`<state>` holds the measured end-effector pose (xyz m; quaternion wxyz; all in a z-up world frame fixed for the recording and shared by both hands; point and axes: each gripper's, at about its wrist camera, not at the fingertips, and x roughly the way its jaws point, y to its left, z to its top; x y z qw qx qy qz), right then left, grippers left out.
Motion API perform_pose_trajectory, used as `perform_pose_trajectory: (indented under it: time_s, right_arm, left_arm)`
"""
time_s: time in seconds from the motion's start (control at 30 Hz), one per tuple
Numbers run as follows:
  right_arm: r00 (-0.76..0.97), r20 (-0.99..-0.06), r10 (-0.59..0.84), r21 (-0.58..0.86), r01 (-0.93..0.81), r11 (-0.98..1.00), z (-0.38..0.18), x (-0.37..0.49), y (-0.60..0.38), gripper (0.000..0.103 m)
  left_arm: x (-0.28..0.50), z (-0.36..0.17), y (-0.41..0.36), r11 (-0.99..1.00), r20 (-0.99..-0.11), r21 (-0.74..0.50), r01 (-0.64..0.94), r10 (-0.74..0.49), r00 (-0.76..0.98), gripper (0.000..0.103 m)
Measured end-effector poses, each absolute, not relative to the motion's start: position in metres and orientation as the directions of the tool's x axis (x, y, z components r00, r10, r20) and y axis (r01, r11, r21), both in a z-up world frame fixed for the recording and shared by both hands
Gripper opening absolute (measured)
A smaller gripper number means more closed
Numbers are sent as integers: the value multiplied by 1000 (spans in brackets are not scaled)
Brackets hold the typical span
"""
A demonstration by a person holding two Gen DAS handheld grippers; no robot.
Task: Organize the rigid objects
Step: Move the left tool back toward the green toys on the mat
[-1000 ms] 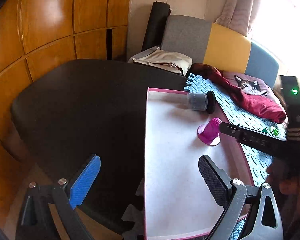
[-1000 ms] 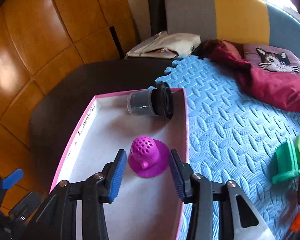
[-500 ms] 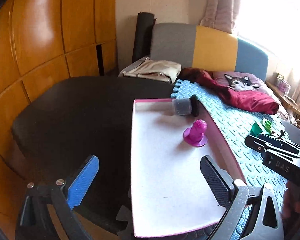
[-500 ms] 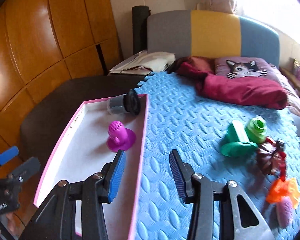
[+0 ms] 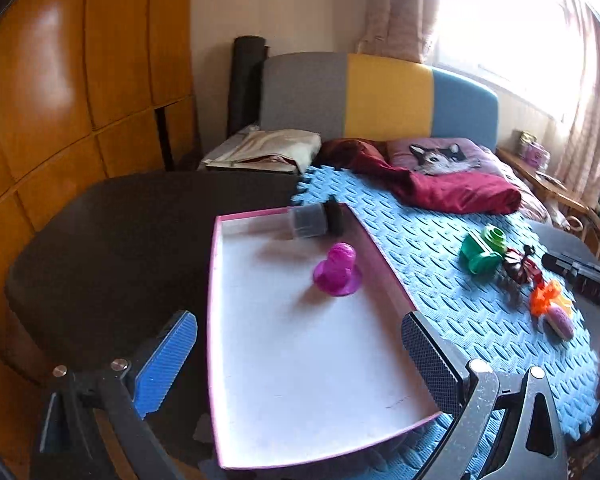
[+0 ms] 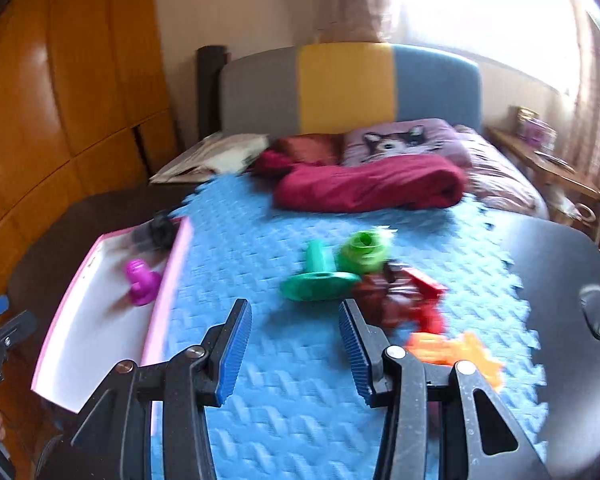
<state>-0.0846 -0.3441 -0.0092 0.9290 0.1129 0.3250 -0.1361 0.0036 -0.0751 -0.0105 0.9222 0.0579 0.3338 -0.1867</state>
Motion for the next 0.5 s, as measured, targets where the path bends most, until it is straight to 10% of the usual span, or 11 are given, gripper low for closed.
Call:
perform_pose_trajectory:
  time_s: [0.5]
  right_arm:
    - [664,-678,-316,238,605,760,-29,-134,-475,50]
  left_arm:
    - [4,-7,-139,848,-680,-43,528,-412,606,103]
